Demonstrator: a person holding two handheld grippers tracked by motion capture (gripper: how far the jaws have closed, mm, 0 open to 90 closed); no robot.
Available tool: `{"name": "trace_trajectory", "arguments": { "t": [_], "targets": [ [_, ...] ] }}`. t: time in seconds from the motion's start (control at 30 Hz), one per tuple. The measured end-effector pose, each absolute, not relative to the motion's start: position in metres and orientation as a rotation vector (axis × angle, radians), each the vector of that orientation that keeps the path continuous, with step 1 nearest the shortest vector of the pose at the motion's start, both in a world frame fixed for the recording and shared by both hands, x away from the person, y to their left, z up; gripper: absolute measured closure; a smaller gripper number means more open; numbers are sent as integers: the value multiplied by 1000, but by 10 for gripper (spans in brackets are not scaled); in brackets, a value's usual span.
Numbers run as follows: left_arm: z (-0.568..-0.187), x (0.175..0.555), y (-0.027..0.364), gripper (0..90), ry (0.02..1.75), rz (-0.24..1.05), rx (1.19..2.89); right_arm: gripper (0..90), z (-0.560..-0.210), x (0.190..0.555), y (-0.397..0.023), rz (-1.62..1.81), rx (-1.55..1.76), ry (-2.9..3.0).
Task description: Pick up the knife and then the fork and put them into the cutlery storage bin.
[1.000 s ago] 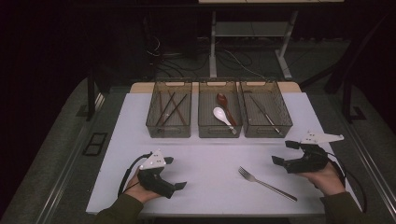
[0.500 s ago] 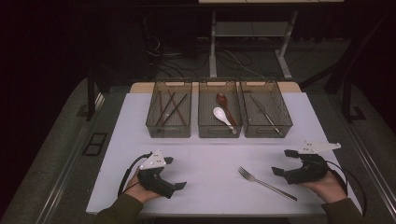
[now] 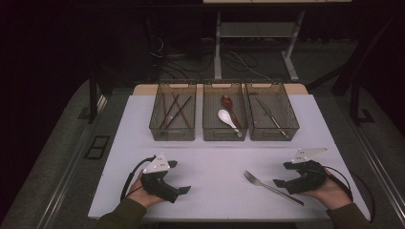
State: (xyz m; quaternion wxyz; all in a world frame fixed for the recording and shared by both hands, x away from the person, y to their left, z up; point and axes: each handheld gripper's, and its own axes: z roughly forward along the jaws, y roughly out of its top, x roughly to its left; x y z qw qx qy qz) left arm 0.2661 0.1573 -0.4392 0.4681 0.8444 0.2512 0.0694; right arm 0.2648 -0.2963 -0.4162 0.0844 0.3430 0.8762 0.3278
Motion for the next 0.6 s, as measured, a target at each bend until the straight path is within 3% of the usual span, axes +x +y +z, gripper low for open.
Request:
{"name": "trace_trajectory", "arguments": {
  "t": [0.43, 0.6],
  "targets": [
    [-439, 266, 157, 0, 615, 168, 2074, 584, -414, 265, -273, 765, 929, 2798],
    [-439, 266, 157, 0, 618, 168, 2074, 659, -415, 266, -262, 674, 907, 2883]
  ]
}}
